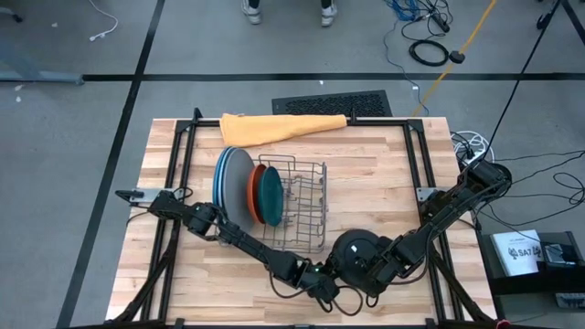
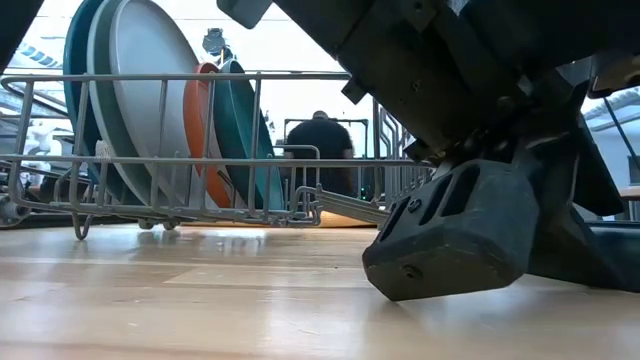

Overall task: Sort dishes
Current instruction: Put the black plate in the dish rack

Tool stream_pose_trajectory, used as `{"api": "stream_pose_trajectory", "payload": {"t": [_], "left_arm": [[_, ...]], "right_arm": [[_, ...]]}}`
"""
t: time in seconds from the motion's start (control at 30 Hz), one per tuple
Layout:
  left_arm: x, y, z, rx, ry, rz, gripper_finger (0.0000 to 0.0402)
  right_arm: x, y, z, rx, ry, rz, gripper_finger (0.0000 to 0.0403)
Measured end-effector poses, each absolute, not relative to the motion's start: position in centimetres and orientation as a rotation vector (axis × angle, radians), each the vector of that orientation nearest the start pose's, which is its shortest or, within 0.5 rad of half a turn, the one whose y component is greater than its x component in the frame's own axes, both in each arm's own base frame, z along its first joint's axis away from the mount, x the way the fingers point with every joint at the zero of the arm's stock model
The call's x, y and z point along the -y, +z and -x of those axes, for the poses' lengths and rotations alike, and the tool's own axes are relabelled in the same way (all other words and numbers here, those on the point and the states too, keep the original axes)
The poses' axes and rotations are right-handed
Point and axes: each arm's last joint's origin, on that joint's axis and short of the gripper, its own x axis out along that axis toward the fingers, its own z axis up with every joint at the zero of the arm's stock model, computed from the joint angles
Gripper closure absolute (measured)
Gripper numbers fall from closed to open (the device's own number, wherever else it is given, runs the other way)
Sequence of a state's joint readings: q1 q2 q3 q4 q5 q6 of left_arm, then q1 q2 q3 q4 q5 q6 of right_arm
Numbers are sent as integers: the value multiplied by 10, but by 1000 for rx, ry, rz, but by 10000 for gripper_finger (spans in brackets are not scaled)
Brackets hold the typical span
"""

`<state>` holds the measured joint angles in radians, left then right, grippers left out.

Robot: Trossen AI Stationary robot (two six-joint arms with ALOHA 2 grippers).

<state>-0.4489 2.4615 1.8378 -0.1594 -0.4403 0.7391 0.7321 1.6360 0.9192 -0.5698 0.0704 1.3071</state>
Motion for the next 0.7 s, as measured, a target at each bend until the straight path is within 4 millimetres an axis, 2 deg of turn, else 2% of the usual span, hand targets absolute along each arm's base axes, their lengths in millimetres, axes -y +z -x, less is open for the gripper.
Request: {"api": "stream_pose_trajectory", "payload": {"t": [0.07, 0.27, 0.4, 0.5, 0.57, 0.7], "left_arm": [[215, 102, -480, -701, -277, -1048, 169], [214, 101, -480, -706, -277, -1048, 160], [213, 101, -480, -706, -279, -1045, 160], [213, 100, -481, -707, -281, -1044, 160], [213, 100, -480, -707, -282, -1043, 160], [212, 100, -481, -707, -283, -1042, 160]], "right_arm": [[-192, 159, -217, -1302, -270, -598, 346], [-191, 160, -217, -1299, -260, -587, 346], [-186, 168, -209, -1261, -318, -554, 346], [-183, 183, -201, -1190, -340, -540, 346], [-180, 189, -194, -1190, -394, -522, 346], [-167, 190, -176, -1269, -629, -476, 346]]}}
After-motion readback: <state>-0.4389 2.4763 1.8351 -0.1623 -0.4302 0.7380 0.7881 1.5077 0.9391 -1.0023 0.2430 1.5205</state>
